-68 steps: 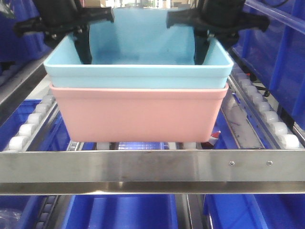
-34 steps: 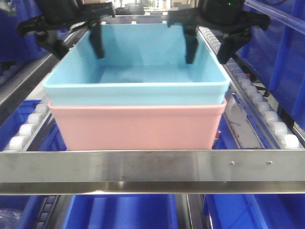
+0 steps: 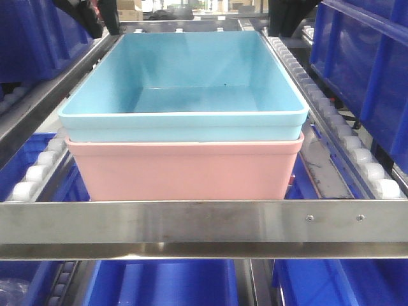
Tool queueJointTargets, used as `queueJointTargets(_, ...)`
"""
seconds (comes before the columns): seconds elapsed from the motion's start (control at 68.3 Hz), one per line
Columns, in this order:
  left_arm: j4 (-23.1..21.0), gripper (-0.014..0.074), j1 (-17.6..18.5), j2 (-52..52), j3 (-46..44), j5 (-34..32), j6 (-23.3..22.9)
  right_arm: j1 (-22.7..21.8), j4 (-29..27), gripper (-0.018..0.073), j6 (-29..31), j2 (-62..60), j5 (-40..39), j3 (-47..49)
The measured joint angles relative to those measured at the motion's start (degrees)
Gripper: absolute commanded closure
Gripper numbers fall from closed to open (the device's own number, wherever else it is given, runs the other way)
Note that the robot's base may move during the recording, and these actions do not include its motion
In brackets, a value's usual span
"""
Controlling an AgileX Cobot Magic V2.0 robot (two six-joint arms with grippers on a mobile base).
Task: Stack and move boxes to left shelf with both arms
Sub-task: 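Lower the stacked bins with both grippers onto the roller shelf, then open both grippers and release the bin walls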
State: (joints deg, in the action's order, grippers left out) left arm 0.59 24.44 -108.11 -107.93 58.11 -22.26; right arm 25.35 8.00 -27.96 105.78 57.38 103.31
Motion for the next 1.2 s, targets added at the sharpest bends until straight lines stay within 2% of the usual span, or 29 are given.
queueJointTargets(0.19,0.2,0.0579,0.1,0.1,0.1,1.1,0.1,0.0,0.0,0.0472,0.0,0.0,-1.0,-0.2)
queueJointTargets(0.278,3.1,0.0579,1.6,2.6,3.4,-0.6,0.1,1.1,1.2,0.0472,0.0,-2.4,-5.1,-3.2)
queueJointTargets(0.366,6.2,0.0579,4.2,8.3,10.8,-6.6,0.1,3.1,3.5,0.0472,0.0,-7.3,-11.2,-9.8)
queueJointTargets(0.498,6.6,0.0579,7.4,19.2,25.0,-18.8,0.1,5.8,4.2,0.0472,0.0,-16.9,-23.7,-23.7)
queueJointTargets(0.6,6.7,0.0579,7.8,27.4,36.9,-29.1,0.1,6.2,4.7,0.0472,0.0,-25.6,-35.0,-35.8)
queueJointTargets(0.703,7.1,0.0579,7.8,34.3,46.5,-35.8,0.1,6.2,4.9,0.0472,0.0,-34.0,-42.1,-45.9)
queueJointTargets(0.981,7.7,0.0579,7.8,53.4,68.3,-50.9,0.1,6.2,7.7,0.0472,0.0,-56.3,-49.1,-66.5)
queueJointTargets(1.113,8.4,0.0579,7.8,63.8,77.4,-53.0,0.1,6.2,9.0,0.0472,0.0,-67.3,-49.4,-73.8)
queueJointTargets(1.201,11.4,0.0579,7.8,71.6,82.5,-53.3,0.1,6.2,9.3,0.0472,0.0,-75.2,-49.5,-77.5)
